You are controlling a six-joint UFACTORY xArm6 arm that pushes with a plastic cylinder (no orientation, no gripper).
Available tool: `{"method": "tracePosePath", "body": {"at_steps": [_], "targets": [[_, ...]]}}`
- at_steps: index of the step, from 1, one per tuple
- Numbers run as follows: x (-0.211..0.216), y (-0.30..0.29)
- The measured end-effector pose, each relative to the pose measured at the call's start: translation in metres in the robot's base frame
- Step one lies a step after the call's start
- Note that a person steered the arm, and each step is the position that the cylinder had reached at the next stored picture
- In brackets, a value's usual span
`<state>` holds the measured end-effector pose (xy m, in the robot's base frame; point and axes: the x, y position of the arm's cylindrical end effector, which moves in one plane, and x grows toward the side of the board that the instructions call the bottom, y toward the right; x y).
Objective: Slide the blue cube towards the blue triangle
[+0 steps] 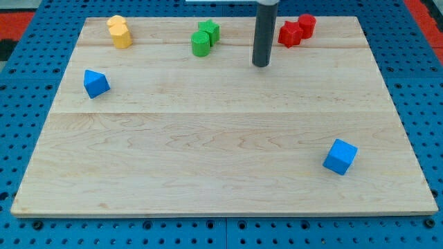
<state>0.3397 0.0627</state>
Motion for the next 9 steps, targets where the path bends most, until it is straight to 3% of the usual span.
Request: {"method": "tracePosePath", "body": {"at_steps": [2,3,4,5,9], "targets": [[0.036,-0.005],[0.038,0.017],[0.071,0.062],[0.098,0.064],[0.116,0.077]]}}
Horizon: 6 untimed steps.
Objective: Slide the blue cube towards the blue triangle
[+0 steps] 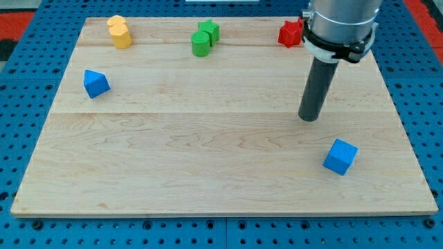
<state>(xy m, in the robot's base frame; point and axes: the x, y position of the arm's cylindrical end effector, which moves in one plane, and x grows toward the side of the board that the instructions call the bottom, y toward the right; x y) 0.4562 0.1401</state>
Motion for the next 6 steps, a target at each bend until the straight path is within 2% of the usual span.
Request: {"method": "tracePosePath", "body": {"at_steps": [2,3,4,6], "targets": [[0.042,0.072],[0.087,0.047],[0.083,0.004],[0.104,-0.01]]}}
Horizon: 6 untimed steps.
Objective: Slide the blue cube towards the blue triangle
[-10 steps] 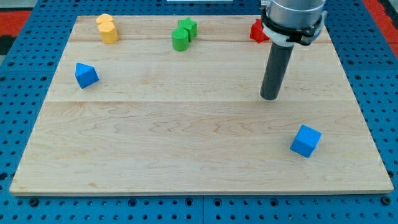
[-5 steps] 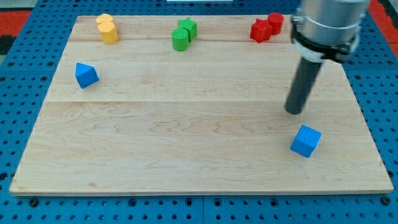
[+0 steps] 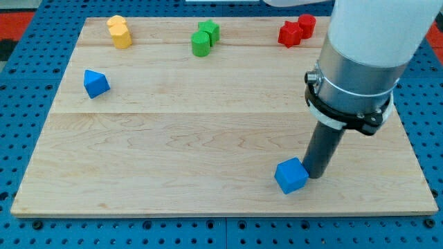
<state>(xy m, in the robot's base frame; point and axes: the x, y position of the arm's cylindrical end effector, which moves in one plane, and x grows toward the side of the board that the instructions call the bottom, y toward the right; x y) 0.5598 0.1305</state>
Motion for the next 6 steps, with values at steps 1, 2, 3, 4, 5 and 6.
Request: {"method": "tracePosePath", "body": {"at_steps": [1,2,3,4,5,6], "targets": [[0.025,0.001],[0.026,-0.026],[-0.001,-0.045],[-0.017,-0.087],[-0.019,-0.118],[-0.027,-0.123]]}}
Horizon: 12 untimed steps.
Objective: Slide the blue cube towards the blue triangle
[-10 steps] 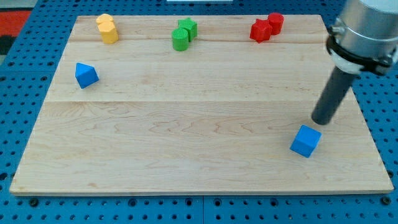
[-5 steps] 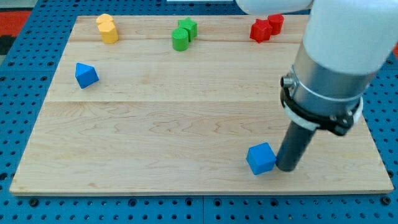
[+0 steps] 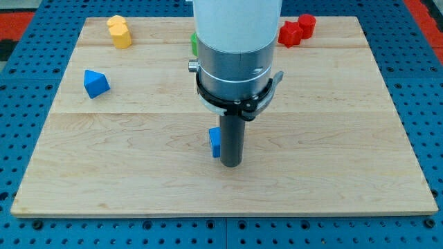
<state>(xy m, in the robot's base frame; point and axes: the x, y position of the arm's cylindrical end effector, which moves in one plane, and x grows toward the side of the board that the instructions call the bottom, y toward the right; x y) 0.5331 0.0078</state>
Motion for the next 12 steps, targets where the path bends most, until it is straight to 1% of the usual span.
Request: {"method": "tracePosePath", "body": {"at_steps": [2,3,4,6,7,9,12], "targets": [[-0.026,-0.006],[-0.041,-0.019],[-0.064,-0.025],[-0.094,-0.026],[-0.101,-0.025],[-0.134,-0.028],[-0.151,-0.14]]}}
